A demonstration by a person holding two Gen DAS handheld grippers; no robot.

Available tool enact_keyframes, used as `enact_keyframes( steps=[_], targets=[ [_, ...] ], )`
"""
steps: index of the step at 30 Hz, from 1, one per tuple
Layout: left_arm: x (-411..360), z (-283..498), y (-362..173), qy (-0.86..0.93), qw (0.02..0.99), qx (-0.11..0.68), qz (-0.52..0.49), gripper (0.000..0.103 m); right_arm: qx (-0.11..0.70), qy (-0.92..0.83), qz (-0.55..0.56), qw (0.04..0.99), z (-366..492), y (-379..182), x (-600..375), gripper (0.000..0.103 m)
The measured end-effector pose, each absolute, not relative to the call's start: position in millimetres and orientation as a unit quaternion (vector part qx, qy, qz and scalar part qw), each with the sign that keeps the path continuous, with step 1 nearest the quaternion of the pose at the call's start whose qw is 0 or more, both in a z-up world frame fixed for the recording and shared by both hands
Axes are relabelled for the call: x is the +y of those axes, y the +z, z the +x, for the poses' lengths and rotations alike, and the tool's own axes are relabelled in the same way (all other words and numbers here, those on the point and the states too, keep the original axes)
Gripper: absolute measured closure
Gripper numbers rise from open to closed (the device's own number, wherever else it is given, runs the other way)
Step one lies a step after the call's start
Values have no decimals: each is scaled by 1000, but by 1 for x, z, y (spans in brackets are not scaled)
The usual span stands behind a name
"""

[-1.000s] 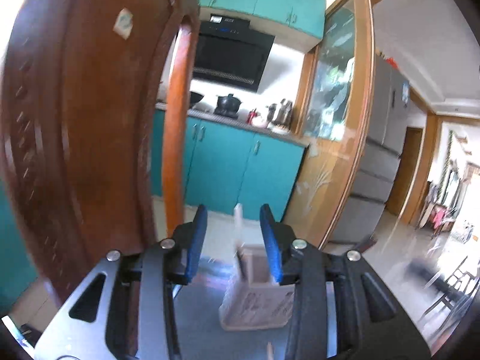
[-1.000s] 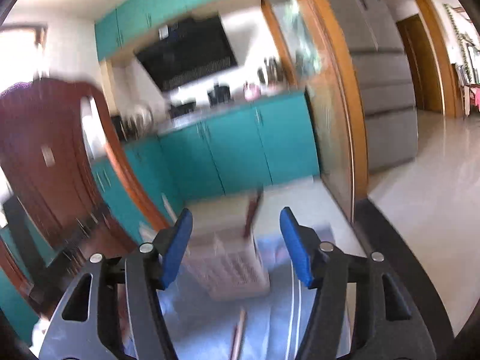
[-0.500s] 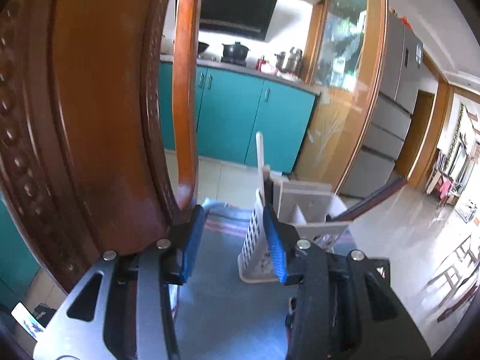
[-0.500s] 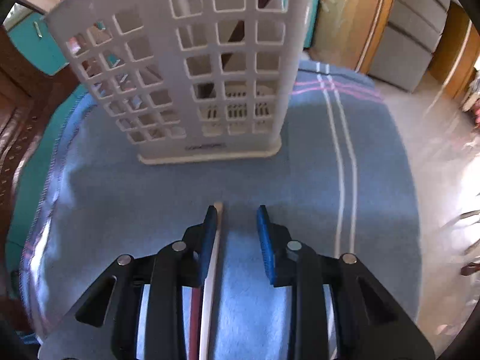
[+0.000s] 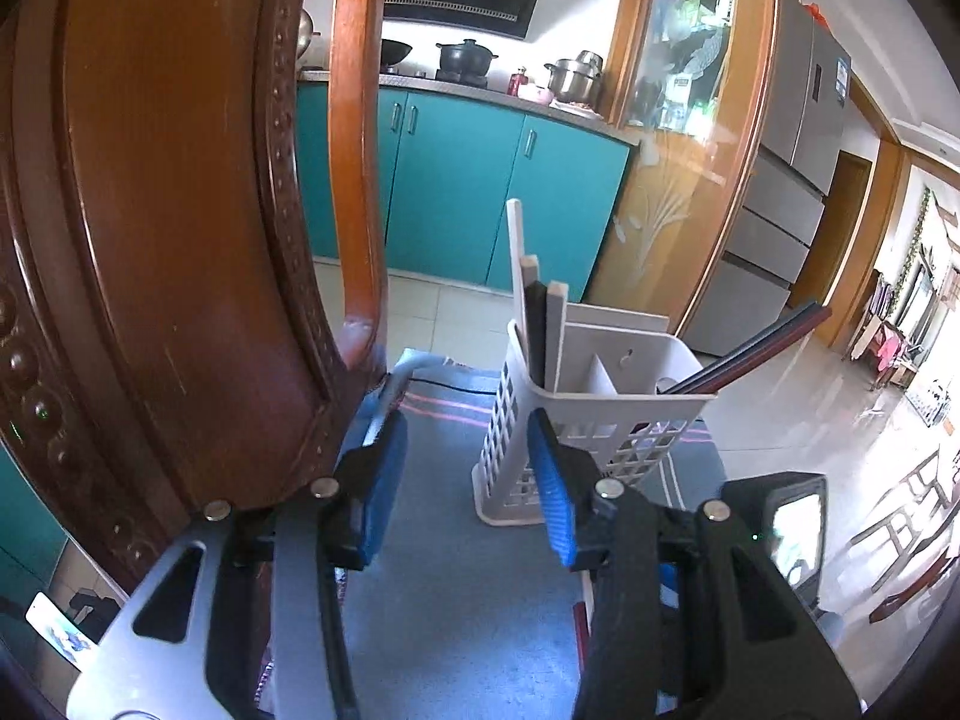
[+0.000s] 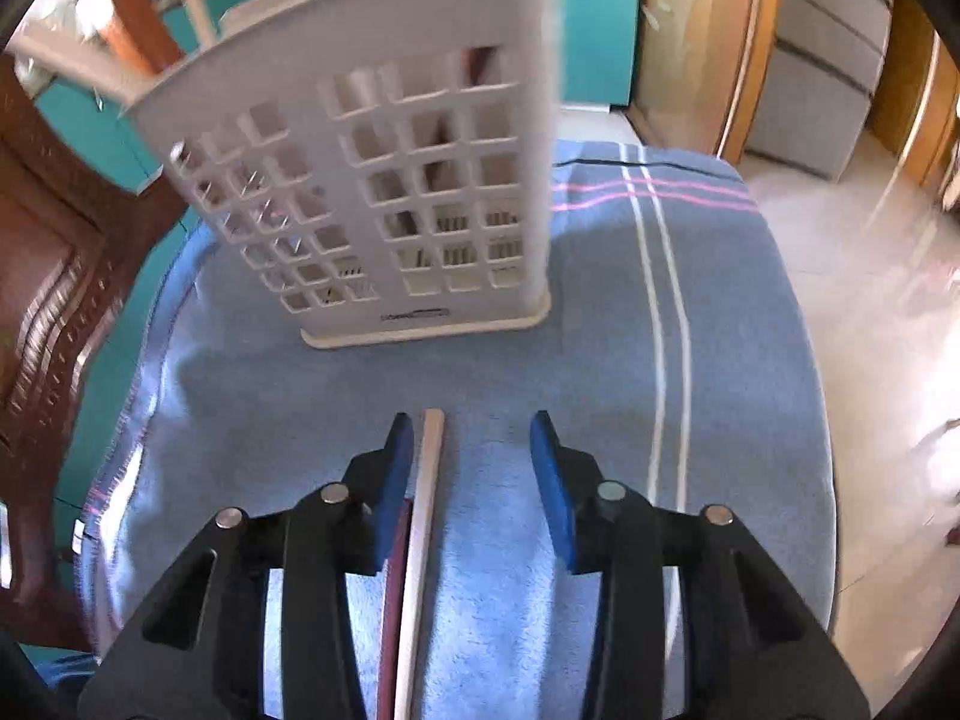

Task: Organize utensils
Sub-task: 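Lower the right gripper and close it on a light wooden chopstick, then grasp the last red chopstick with the left gripper while the right holds its chopstick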

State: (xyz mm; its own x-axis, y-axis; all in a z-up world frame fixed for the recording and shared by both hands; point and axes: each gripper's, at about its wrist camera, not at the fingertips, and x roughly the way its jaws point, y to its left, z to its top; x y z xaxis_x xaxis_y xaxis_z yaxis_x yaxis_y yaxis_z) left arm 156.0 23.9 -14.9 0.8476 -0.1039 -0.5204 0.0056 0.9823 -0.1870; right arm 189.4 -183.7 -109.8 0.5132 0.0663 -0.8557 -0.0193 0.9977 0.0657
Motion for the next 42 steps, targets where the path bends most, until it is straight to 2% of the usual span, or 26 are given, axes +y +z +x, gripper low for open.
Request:
enact_keyframes(
  steps=[4, 5, 7, 11, 15, 19, 22, 26, 27, 30, 31, 34, 36, 37, 42],
  targets=[
    [18, 160, -22, -30, 955, 287, -75, 60, 522, 5, -18, 853, 190, -127, -164, 65],
    [17, 161, -23, -30, 954, 291, -73, 60, 516, 4, -17, 856, 188, -126, -165, 78],
    [14, 165, -27, -34, 950, 304, -70, 60, 527, 4, -12, 850, 189, -124, -170, 94],
    [4, 178, -48, -76, 925, 365, -75, 60, 544, -17, 33, 838, 183, -120, -207, 96],
    [-22, 191, -86, -119, 882, 452, -63, 60, 554, -13, 81, 829, 180, -118, -241, 95],
    [-54, 191, -119, -152, 848, 507, -38, 60, 557, -23, 112, 823, 175, -110, -270, 95],
    [-79, 187, -137, -160, 835, 526, -3, 60, 542, -33, 131, 830, 169, -96, -289, 90],
    [-97, 186, -149, -144, 840, 523, 39, 60, 532, -32, 134, 836, 161, -88, -296, 89],
    [-100, 185, -150, -140, 841, 519, 50, 62, 532, -31, 131, 836, 165, -89, -294, 89],
    [-98, 188, -149, -130, 844, 518, 59, 84, 540, -30, 120, 832, 160, -93, -292, 88],
    [-94, 189, -149, -130, 843, 519, 55, 87, 545, -31, 114, 830, 160, -96, -287, 88],
    [-84, 191, -145, -126, 845, 519, 40, 87, 556, -29, 98, 825, 157, -109, -278, 87],
    [-80, 193, -144, -113, 846, 519, 37, 85, 565, -30, 77, 821, 157, -115, -270, 78],
    [-78, 191, -146, -112, 845, 521, 35, 79, 567, -32, 68, 820, 157, -117, -266, 73],
    [-86, 181, -150, -106, 848, 518, 46, 73, 575, -38, 27, 817, 158, -129, -249, 72]
  ],
)
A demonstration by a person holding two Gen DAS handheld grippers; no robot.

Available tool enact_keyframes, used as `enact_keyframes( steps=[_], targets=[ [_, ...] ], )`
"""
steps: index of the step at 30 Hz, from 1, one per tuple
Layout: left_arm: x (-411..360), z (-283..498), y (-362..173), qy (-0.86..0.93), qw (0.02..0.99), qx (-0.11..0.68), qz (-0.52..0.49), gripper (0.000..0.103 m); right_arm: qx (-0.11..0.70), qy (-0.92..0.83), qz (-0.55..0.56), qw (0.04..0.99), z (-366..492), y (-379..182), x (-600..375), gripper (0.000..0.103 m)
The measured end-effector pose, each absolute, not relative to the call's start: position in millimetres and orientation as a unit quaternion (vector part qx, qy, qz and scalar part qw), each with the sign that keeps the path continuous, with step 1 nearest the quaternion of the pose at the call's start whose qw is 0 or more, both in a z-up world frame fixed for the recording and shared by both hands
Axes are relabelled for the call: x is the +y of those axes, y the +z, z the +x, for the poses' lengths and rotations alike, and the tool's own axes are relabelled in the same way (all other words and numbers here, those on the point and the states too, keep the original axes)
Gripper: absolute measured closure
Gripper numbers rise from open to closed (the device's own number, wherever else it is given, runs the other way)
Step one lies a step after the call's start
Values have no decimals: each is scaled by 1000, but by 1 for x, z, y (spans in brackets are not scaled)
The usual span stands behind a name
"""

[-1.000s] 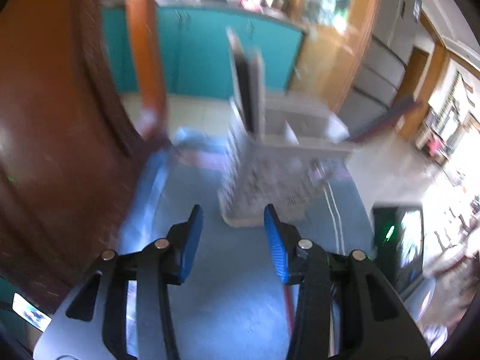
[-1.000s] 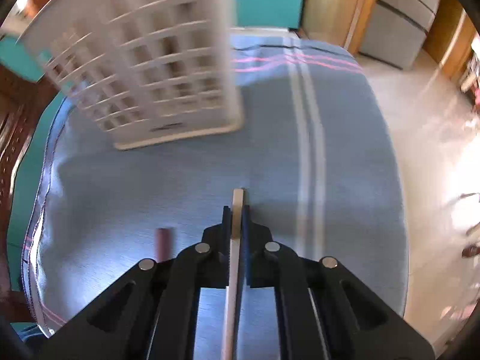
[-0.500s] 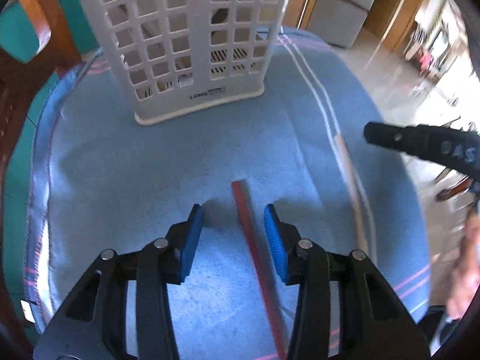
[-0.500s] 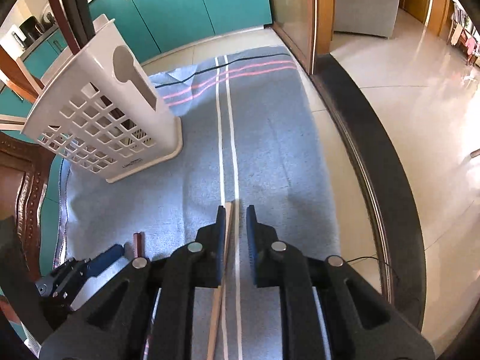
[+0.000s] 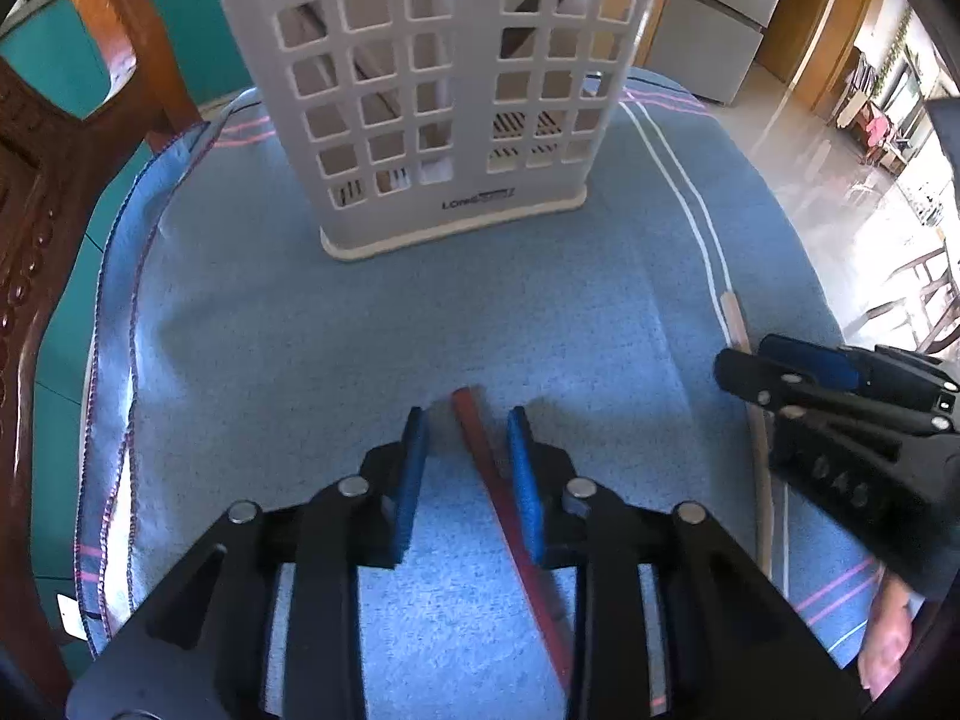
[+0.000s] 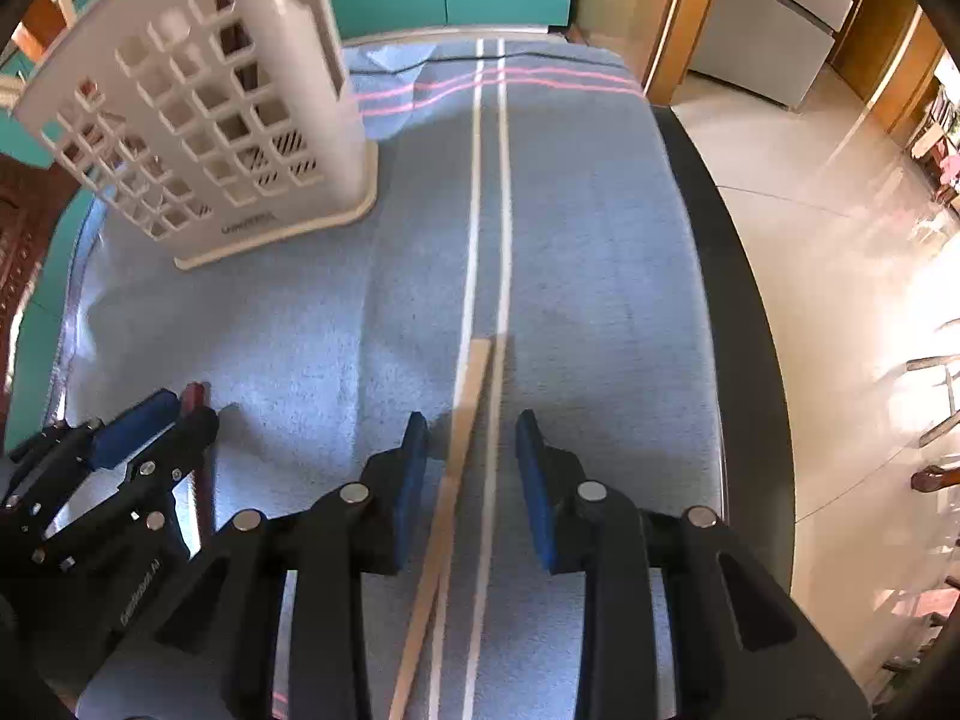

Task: Organize utensils
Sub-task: 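Grasp the last red chopstick with the left gripper while the right holds its chopstick, then lift both held chopsticks upright and carry them over the white caddy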

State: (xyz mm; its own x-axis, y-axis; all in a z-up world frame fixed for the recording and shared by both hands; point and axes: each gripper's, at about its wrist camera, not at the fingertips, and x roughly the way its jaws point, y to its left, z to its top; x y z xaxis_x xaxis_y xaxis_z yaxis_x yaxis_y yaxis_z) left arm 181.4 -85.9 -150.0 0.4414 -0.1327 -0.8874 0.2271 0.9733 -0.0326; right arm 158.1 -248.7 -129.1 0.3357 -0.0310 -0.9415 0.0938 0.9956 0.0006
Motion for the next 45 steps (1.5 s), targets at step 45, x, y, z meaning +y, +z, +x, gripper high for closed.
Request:
enact_keyframes(
  steps=[45],
  targets=[
    [-11, 112, 139, -178, 969, 145, -89, 96, 267, 81, 119, 953, 75, 144, -266, 97]
  ],
)
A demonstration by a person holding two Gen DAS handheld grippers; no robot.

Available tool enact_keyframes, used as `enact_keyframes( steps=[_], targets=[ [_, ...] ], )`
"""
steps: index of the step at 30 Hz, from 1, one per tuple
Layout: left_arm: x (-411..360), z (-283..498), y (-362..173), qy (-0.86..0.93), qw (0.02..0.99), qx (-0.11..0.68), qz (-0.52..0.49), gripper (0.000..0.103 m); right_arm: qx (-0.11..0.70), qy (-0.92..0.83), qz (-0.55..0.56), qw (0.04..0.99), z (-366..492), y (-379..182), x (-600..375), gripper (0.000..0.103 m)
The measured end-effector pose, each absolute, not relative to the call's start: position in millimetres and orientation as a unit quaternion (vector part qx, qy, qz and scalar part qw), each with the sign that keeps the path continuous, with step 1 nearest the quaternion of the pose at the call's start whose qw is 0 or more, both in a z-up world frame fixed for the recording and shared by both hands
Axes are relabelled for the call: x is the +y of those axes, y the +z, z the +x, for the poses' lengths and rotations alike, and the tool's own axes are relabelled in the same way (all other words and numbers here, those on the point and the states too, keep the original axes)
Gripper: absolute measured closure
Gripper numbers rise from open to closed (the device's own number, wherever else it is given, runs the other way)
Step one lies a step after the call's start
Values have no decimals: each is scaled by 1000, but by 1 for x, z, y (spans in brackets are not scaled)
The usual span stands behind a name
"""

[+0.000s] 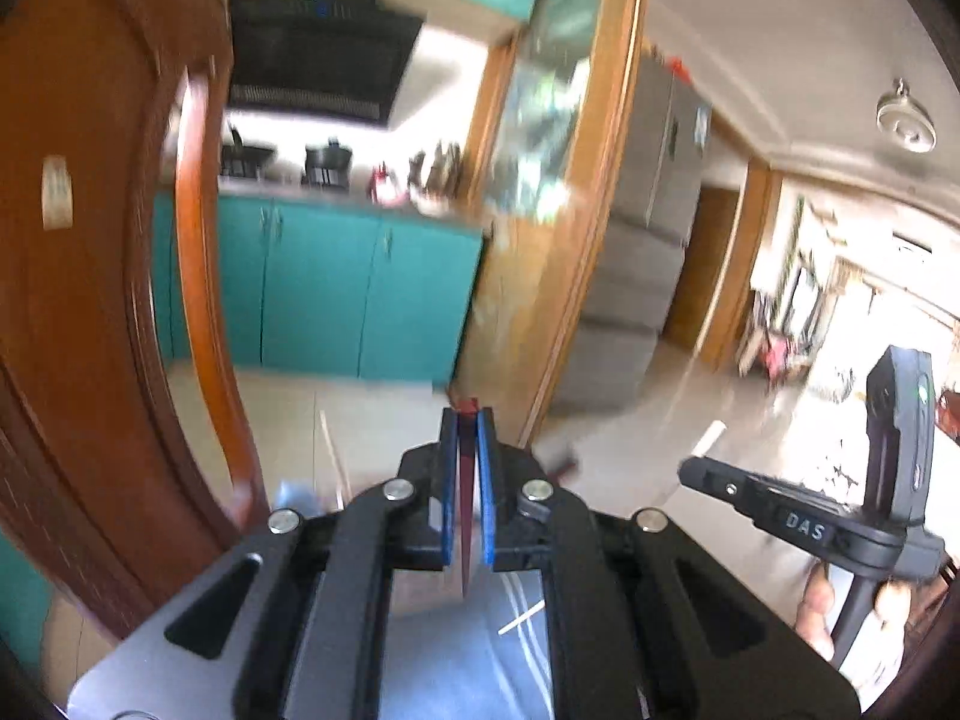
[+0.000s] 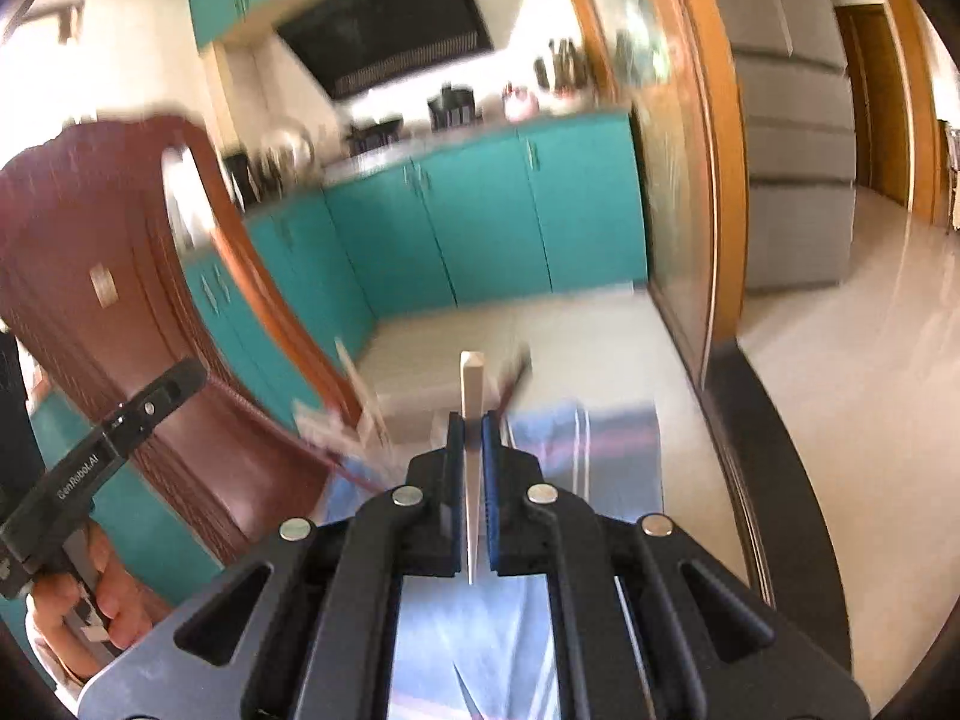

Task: Organize utensils
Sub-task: 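Lift both held chopsticks upright and carry them over the white caddy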

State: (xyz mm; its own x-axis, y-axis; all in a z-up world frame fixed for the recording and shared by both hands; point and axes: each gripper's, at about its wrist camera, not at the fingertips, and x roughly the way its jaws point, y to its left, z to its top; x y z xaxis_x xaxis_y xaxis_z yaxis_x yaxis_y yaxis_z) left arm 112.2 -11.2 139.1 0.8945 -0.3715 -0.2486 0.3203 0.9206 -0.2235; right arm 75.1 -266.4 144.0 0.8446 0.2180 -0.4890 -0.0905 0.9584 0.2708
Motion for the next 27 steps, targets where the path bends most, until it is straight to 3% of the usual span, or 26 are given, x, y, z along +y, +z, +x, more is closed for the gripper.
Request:
enact_keyframes(
  steps=[8, 17, 27],
  targets=[
    [-6, 148, 152, -89, 990, 59, -92, 96, 143, 38, 155, 977, 102, 181, -267, 97],
    [-2, 184, 127, -59, 989, 83, -106, 96, 219, 29, 126, 967, 167, 121, -239, 97],
    [-16, 224, 84, -47, 983, 156, -88, 96, 253, 20, 87, 963, 170, 93, -221, 97]
  ],
)
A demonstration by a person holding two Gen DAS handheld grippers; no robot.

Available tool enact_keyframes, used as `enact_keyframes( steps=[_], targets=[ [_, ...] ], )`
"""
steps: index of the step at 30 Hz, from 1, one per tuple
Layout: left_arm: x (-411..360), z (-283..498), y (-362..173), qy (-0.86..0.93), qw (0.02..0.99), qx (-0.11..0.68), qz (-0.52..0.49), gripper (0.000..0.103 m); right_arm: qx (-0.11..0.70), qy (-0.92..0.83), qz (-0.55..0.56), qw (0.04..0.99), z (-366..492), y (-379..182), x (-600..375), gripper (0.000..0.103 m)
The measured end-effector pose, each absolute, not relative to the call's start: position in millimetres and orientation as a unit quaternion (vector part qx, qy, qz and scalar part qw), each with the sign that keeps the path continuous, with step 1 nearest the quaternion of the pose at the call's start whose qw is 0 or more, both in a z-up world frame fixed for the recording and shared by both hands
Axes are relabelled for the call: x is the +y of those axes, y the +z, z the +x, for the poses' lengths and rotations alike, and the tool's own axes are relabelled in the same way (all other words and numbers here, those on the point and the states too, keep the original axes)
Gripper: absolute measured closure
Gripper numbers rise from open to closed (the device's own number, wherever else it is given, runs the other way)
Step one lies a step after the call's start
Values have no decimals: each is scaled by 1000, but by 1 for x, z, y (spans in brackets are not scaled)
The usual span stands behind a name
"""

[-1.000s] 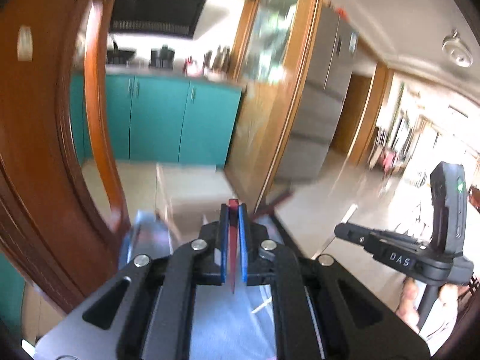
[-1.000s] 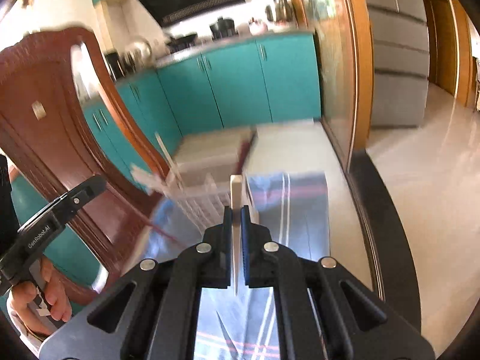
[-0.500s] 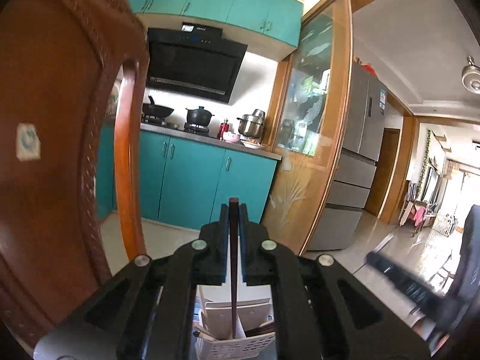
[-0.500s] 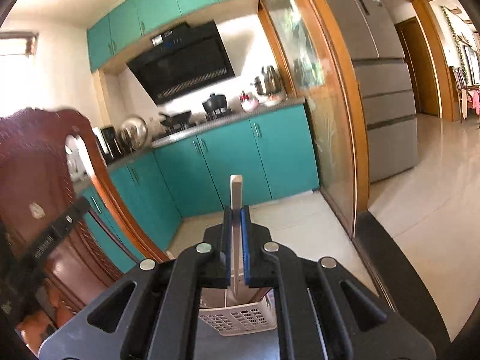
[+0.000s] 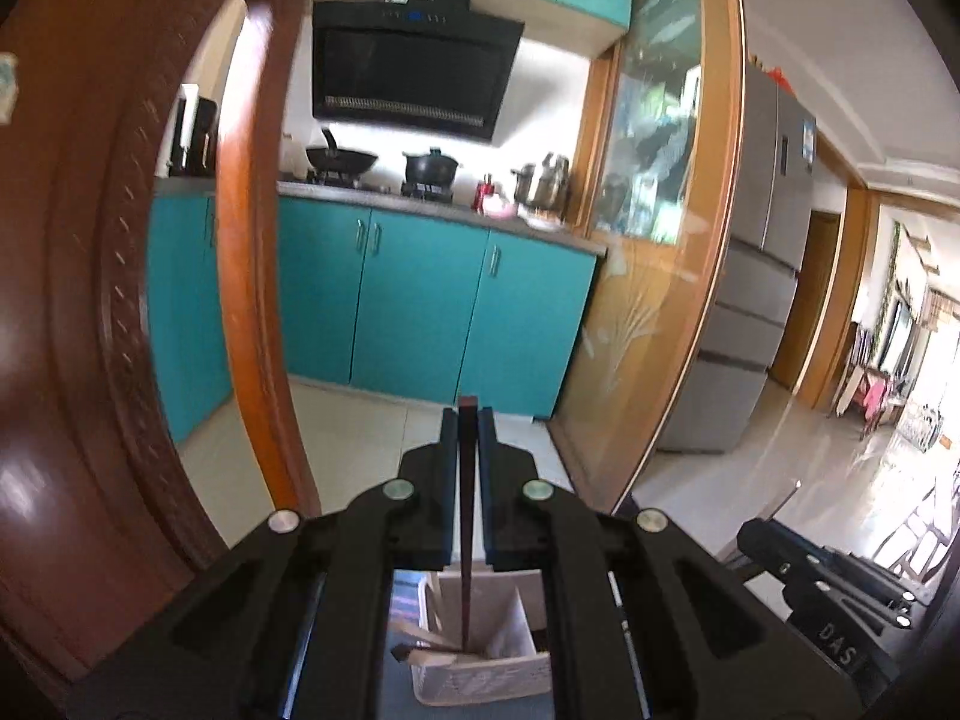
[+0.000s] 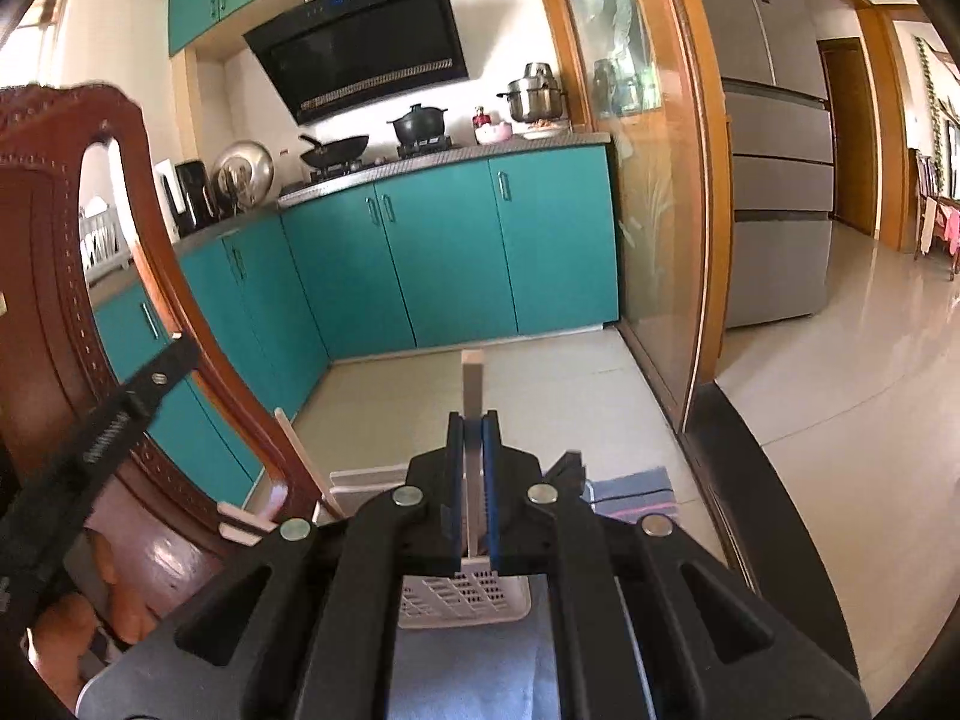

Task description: Organize utensils

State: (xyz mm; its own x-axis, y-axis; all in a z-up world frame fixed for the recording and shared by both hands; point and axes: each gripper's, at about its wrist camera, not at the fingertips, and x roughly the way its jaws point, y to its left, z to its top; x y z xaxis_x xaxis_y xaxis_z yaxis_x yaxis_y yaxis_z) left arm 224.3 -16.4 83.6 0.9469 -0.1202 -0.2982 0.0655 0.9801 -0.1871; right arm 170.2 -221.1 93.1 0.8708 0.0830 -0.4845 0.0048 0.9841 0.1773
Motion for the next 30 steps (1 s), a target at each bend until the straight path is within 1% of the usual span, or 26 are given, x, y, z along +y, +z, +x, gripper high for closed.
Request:
enact_keyframes(
  steps=[6, 7, 8, 9, 10, 11, 12, 13, 15, 16, 17, 18, 20, 21, 23, 26, 28, 30],
  targets=[
    [-38, 235, 61, -53, 979, 188, -59, 95, 283, 18, 55, 957, 174, 74, -212, 96],
    [-38, 235, 59, -54, 978, 190, -61, 95, 284, 15, 51, 957, 174, 73, -212, 89],
    [-38, 234, 60, -55, 978, 189, -63, 91, 281, 11, 45, 958, 172, 73, -211, 75],
    [-38, 234, 62, -57, 979, 187, -65, 87, 276, 8, 43, 960, 169, 75, -212, 67],
    [-36, 231, 65, -61, 979, 181, -68, 78, 262, 11, 48, 964, 163, 80, -214, 56],
    [-34, 224, 67, -61, 980, 176, -71, 70, 251, 12, 51, 967, 157, 84, -216, 51],
    [-31, 220, 71, -62, 981, 167, -77, 67, 234, 9, 54, 971, 149, 92, -219, 46],
    [-30, 216, 74, -64, 982, 161, -80, 65, 217, 6, 54, 975, 141, 99, -222, 42],
    [-27, 205, 83, -71, 983, 149, -84, 64, 193, 5, 57, 979, 127, 111, -228, 40],
    [-27, 198, 87, -73, 984, 142, -83, 60, 185, 6, 59, 981, 121, 116, -231, 35],
    [-27, 191, 92, -73, 985, 133, -81, 53, 172, 5, 64, 983, 111, 123, -235, 28],
    [-27, 180, 97, -71, 987, 120, -77, 49, 159, 2, 69, 985, 102, 129, -240, 26],
    [-28, 162, 104, -67, 991, 96, -63, 34, 137, -9, 75, 988, 86, 138, -250, 21],
    [-29, 153, 107, -63, 993, 83, -53, 31, 129, -17, 78, 988, 78, 142, -256, 20],
    [-31, 127, 113, -47, 997, 49, -25, 18, 120, -28, 87, 989, 64, 147, -269, 15],
    [-34, 96, 111, -17, 1000, 5, 3, 8, 114, -41, 101, 987, 48, 150, -286, 13],
    [-37, 80, 103, 1, 1000, -4, 13, 6, 117, -51, 103, 986, 36, 145, -293, 11],
    [-40, 75, 95, -9, 1000, 12, 16, 5, 125, -58, 98, 986, 31, 135, -296, 10]
  ],
)
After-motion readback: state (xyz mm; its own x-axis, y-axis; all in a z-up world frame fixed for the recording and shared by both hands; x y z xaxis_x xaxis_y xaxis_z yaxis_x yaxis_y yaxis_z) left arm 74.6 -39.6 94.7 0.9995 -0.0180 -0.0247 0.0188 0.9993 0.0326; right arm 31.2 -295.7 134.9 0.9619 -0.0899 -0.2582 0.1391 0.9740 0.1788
